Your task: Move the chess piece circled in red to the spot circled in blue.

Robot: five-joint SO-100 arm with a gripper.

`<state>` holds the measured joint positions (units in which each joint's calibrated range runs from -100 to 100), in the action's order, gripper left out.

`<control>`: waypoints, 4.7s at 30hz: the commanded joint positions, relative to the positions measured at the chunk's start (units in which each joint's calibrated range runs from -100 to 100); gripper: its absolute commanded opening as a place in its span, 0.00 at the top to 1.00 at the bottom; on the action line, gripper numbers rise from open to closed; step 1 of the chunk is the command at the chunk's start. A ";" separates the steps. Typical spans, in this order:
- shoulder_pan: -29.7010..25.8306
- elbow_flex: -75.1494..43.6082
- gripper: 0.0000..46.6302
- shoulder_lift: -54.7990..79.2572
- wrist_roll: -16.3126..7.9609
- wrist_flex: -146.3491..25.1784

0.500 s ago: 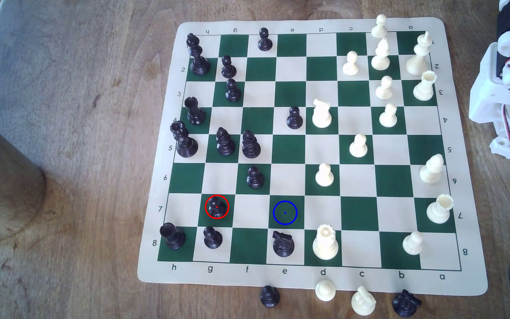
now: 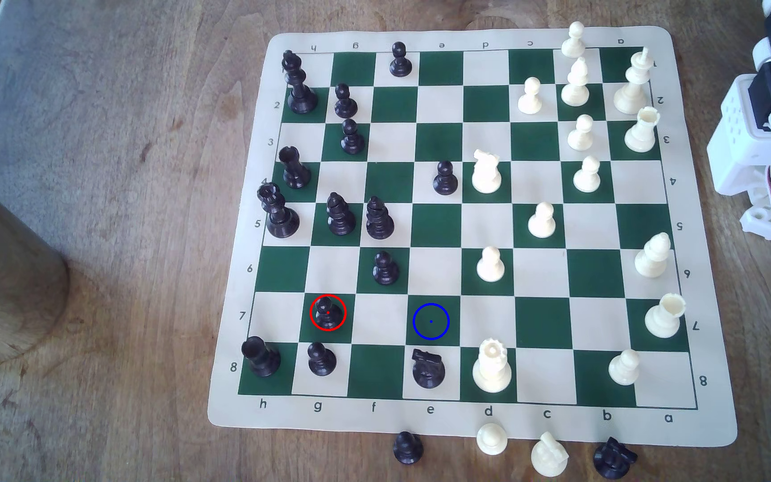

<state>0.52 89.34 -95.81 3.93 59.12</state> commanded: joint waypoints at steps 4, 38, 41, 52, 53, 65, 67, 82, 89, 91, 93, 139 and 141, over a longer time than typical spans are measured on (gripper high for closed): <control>0.15 -11.19 0.54 0.06 -3.71 -31.44; -7.28 -35.75 0.15 12.02 -4.30 -110.31; -6.42 -37.39 0.25 20.00 -4.74 -109.82; -7.28 -54.79 0.51 50.06 -14.02 -102.45; -7.28 -56.43 0.50 51.58 -14.51 -102.61; -10.10 -81.99 0.54 75.86 -18.36 -110.15; -10.41 -88.16 0.55 80.70 -19.10 -112.69; -12.60 -112.73 0.59 103.45 -21.25 -124.97; -13.70 -113.63 0.60 108.80 -22.91 -122.92; -13.70 -113.63 0.62 109.56 -23.20 -121.37; -13.70 -112.73 0.67 110.84 -23.44 -118.42; -14.71 -123.52 0.71 129.43 -24.13 -111.38; -14.71 -123.52 0.71 129.60 -24.13 -111.05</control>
<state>-14.23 -28.87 35.99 -20.29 -52.99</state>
